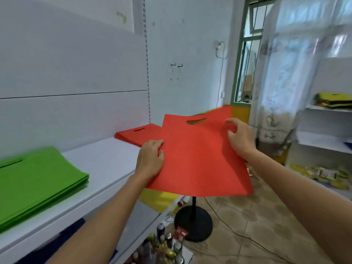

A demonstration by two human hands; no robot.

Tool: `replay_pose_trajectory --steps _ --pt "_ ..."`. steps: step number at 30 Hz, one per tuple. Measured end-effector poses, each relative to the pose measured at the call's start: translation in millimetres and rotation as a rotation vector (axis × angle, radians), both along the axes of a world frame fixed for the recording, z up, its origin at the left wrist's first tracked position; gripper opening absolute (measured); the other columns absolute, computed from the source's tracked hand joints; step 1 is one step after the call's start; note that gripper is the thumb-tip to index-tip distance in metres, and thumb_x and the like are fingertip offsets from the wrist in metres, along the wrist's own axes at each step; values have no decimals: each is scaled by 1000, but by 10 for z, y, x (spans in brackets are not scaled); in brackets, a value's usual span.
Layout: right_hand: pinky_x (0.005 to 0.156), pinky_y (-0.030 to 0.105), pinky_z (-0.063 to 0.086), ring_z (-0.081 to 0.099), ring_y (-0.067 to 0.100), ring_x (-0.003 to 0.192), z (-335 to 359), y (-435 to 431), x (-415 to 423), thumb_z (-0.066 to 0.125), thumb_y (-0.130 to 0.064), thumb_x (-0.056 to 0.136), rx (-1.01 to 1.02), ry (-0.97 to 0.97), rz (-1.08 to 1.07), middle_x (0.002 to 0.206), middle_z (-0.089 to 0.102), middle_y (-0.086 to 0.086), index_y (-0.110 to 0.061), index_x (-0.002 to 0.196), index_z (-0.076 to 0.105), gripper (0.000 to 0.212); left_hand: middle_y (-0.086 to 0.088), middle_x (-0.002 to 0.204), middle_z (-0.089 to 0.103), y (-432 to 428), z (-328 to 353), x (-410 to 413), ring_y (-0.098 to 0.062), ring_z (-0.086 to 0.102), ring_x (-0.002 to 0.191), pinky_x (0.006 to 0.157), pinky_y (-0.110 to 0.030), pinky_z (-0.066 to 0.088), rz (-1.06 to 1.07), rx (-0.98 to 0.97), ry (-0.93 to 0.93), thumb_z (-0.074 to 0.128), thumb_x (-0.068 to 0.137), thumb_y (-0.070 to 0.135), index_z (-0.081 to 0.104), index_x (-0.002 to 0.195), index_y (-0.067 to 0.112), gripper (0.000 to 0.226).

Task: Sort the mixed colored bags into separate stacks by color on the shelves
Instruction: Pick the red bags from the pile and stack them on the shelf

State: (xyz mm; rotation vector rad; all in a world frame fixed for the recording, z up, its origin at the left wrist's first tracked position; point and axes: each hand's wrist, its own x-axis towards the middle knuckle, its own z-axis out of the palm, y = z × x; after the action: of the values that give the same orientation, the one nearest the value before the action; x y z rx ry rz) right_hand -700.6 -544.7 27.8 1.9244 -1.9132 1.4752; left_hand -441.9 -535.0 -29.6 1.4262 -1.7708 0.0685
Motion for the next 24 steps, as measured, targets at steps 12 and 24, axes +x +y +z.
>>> replay_pose_trajectory --steps 12,24 --pt "101 33 37 49 29 120 -138 -1089 -1533 38 0 89 75 -76 -181 129 57 14 -5 123 58 40 -10 123 55 -1514 -14 -1481 -26 47 115 102 -35 33 -200 51 -97 50 88 10 52 130 9 42" --pt "97 33 36 51 32 116 32 -3070 -1849 41 -7 93 121 66 -47 123 59 19 -1 118 61 33 -4 121 58 -3060 220 -1753 -24 49 114 98 -34 35 -148 20 -247 46 85 19 53 130 11 45"
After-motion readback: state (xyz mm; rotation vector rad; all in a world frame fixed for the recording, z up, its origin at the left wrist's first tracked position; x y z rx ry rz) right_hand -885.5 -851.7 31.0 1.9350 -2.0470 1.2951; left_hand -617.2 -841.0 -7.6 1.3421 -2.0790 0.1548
